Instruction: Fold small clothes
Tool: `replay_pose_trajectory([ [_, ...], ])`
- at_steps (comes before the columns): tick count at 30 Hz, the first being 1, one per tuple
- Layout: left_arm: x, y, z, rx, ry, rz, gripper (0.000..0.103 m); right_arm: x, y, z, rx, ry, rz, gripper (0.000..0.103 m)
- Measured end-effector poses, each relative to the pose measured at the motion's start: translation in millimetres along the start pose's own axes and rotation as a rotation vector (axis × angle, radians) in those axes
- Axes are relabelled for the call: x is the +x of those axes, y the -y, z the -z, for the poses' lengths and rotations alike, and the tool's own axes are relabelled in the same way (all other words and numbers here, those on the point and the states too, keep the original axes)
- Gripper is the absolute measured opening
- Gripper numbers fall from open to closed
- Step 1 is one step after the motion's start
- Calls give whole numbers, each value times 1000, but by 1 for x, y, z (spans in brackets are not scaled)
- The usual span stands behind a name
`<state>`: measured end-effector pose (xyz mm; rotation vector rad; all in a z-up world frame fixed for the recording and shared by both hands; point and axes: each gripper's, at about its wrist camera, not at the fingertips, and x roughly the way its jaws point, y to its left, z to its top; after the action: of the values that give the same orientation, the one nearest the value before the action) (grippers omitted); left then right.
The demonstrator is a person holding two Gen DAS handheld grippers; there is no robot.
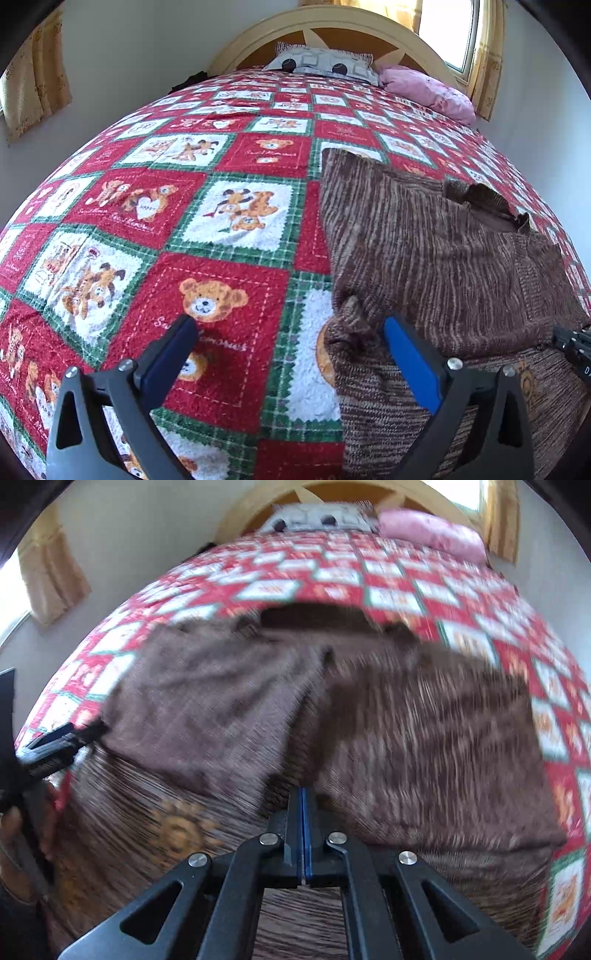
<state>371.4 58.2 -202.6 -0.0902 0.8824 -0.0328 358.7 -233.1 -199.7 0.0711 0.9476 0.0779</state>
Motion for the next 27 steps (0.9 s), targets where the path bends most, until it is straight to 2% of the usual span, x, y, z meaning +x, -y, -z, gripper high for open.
replay_pose_trajectory([
  [5,-5,-5,1,-21,19,26,103,-14,-1,-4,17,6,-68,0],
  [7,-7,-7,1,-33,30,36,103,-18,3,-9,51,31,-99,6],
  [8,-9,-8,1,-42,40,41,103,-17,6,-12,72,35,-121,22],
  [9,-11,-10,1,-50,48,45,103,-16,7,-13,90,34,-141,49],
  [10,-12,-11,1,-55,53,47,103,-13,10,-14,116,33,-169,59],
  [11,-13,-12,1,-61,59,52,103,-12,6,-15,134,39,-184,64],
  [13,-12,-12,1,-63,62,54,103,-9,0,-16,122,41,-175,63],
  [14,-12,-13,0,-66,58,53,103,-8,-5,-17,107,40,-154,47],
  [15,-11,-13,0,-68,56,54,103,-5,-10,-18,85,32,-127,23],
  [16,-11,-13,0,-70,55,55,103,-2,-12,-18,73,20,-113,15],
  [19,-12,-14,0,-81,61,63,103,2,-15,-16,46,-1,-114,5],
  [21,-12,-16,1,-89,61,67,103,-1,-17,-15,25,3,-104,2],
  [25,-12,-16,1,-92,56,78,103,-20,-14,-14,8,42,-92,2],
  [27,-10,-14,1,-80,42,85,103,-24,-13,-12,-13,47,-43,2],
])
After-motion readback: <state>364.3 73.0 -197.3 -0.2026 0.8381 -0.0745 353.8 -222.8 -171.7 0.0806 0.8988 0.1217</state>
